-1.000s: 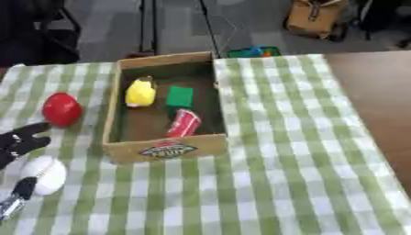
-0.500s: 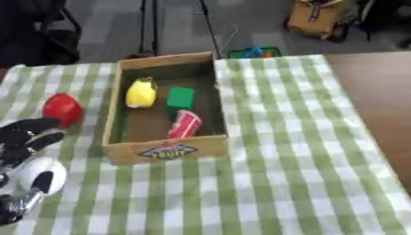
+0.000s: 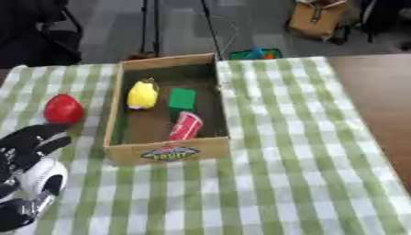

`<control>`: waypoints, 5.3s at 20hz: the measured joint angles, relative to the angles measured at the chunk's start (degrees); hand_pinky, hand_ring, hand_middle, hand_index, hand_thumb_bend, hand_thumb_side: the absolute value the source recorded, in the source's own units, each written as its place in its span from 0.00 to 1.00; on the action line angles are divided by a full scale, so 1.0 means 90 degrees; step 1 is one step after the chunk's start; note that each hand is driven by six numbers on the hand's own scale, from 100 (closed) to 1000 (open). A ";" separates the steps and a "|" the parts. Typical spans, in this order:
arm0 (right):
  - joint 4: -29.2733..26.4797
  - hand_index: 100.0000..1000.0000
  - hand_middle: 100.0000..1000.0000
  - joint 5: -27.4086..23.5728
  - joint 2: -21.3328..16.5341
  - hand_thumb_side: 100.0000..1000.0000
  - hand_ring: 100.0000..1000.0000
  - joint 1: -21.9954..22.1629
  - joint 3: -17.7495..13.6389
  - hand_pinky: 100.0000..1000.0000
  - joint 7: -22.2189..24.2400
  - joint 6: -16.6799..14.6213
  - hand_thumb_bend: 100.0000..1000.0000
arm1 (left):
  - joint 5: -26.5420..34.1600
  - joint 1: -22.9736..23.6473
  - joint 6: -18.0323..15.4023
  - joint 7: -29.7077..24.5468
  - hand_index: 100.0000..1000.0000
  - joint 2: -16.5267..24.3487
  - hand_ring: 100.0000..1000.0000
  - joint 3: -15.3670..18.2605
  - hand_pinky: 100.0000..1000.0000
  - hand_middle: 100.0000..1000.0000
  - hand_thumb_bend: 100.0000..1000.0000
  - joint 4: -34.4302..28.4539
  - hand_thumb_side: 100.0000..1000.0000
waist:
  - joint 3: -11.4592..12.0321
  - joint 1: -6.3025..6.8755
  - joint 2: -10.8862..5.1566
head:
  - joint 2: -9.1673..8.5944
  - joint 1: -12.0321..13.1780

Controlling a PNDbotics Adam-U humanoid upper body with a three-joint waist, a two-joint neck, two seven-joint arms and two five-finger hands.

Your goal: Pick up objects on the table and place them in the box.

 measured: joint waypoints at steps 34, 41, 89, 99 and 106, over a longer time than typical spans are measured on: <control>0.0000 0.51 0.45 -0.0068 0.0059 0.71 0.48 -0.0030 -0.0001 0.50 -0.0059 0.0034 0.00 | -0.1146 -0.0210 0.0196 -0.1081 1.00 -0.0313 1.00 0.0218 1.00 1.00 0.00 0.0161 0.89 | -0.0038 -0.0113 0.0063 | -0.0133 0.0023; 0.0000 0.51 0.45 -0.0080 0.0059 0.71 0.48 -0.0030 -0.0001 0.50 -0.0063 0.0033 0.00 | -0.1472 -0.0207 0.0292 -0.1115 1.00 -0.0313 1.00 0.0283 1.00 1.00 0.00 0.0193 0.93 | -0.0037 -0.0116 0.0080 | -0.0164 0.0026; 0.0000 0.49 0.43 -0.0098 0.0106 0.66 0.48 -0.0029 -0.0040 0.50 -0.0288 0.0138 0.00 | -0.0171 -0.0501 0.0026 -0.2547 1.00 -0.0313 1.00 0.0431 0.88 1.00 0.26 0.1202 1.00 | -0.0061 -0.0118 0.0124 | -0.0249 0.0052; 0.0000 0.49 0.42 -0.0112 0.0107 0.66 0.48 -0.0029 -0.0040 0.50 -0.0325 0.0162 0.00 | -0.0112 -0.0548 0.0076 -0.2716 1.00 -0.0311 0.98 0.0448 0.79 1.00 0.26 0.1211 1.00 | -0.0073 -0.0113 0.0124 | -0.0274 0.0052; 0.0000 0.49 0.42 -0.0114 0.0107 0.65 0.48 -0.0029 -0.0040 0.50 -0.0336 0.0158 0.00 | -0.0332 -0.0570 0.0113 -0.2564 1.00 -0.0311 0.90 0.0452 0.49 1.00 0.21 0.1242 0.96 | -0.0078 -0.0113 0.0125 | -0.0277 0.0051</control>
